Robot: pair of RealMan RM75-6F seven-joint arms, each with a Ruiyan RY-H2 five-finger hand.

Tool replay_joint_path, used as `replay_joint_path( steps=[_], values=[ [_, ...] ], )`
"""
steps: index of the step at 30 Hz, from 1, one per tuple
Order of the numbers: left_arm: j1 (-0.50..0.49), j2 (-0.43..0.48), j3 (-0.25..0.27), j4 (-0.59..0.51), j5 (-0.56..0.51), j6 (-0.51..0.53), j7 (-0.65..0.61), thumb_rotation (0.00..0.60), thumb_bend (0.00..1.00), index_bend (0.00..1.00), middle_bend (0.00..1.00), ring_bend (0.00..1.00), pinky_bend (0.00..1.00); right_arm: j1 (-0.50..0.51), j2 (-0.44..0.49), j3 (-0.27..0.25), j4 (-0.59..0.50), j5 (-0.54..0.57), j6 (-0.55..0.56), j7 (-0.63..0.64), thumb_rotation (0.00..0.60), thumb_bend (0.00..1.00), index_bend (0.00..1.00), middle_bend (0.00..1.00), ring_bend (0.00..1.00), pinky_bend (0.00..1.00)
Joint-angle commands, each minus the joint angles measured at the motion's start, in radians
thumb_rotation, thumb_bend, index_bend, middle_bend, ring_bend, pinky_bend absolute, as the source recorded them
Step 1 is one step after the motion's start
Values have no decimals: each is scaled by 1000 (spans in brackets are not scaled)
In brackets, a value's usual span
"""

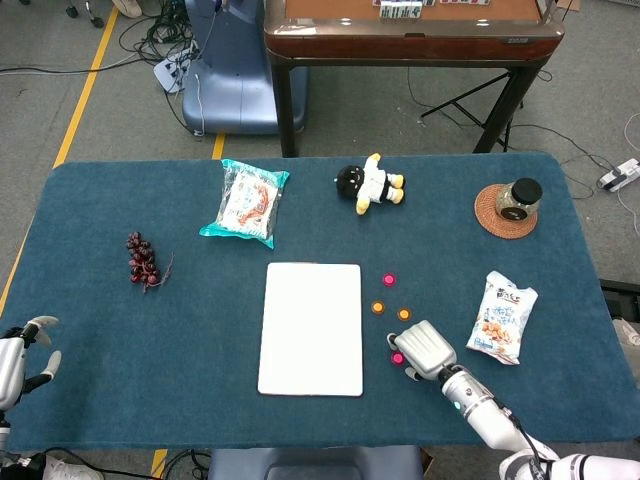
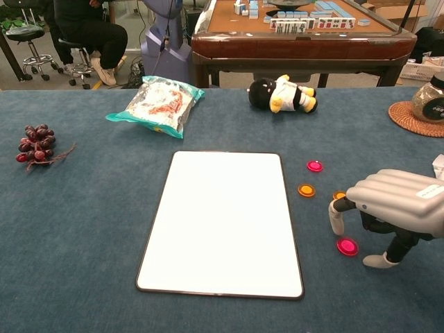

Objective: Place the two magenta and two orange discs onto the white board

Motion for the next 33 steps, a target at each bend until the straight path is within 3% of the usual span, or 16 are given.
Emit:
replay_joint_path(
  steps=[1, 16, 33],
  values=[
    [0, 1, 0, -1, 0, 1, -1, 600, 382, 387, 509, 423, 627, 5, -5, -1, 3, 5, -1, -3, 600, 181, 423, 1000, 1000, 1000],
    [1, 3, 1, -3, 1, 0, -4, 600, 381, 387, 509, 423, 627, 26, -23, -4, 15, 45, -1, -19, 600, 208, 451, 1000, 1000, 1000],
    [1, 4, 1, -3, -1, -1, -5, 600, 381, 387, 509, 423, 627, 38, -14, -10, -10, 41, 23, -8, 600, 264, 548, 1000, 1000, 1000]
  ],
)
